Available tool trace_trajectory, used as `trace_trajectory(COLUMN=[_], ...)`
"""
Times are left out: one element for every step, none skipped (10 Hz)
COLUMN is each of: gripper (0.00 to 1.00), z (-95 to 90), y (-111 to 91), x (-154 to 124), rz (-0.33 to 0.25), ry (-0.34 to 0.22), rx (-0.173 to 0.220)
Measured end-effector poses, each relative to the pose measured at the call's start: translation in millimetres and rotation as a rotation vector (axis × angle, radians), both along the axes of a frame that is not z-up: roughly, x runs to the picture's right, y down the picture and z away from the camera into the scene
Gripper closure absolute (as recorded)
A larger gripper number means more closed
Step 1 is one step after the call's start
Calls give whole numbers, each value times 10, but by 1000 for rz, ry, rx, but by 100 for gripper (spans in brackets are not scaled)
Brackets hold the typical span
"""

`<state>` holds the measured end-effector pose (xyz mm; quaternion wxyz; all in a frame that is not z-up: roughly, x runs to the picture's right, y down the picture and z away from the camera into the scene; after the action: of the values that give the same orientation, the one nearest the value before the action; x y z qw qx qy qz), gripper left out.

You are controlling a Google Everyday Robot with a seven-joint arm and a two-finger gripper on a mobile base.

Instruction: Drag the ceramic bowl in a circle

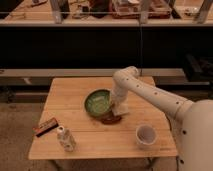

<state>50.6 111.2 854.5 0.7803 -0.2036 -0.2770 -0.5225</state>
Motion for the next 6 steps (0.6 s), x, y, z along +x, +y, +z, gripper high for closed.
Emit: trace_trajectory(gripper=[100, 100, 100, 100, 100, 100], z=[-141, -287, -376, -453, -477, -448], y=[147, 317, 428, 508, 528, 499], x=[-125, -330, -513, -747, -953, -1214], rz=[1, -5, -17, -36, -49, -62], ry=[-28, -67, -100, -142, -174, -217], rx=[-17, -39, -52, -59, -62, -61])
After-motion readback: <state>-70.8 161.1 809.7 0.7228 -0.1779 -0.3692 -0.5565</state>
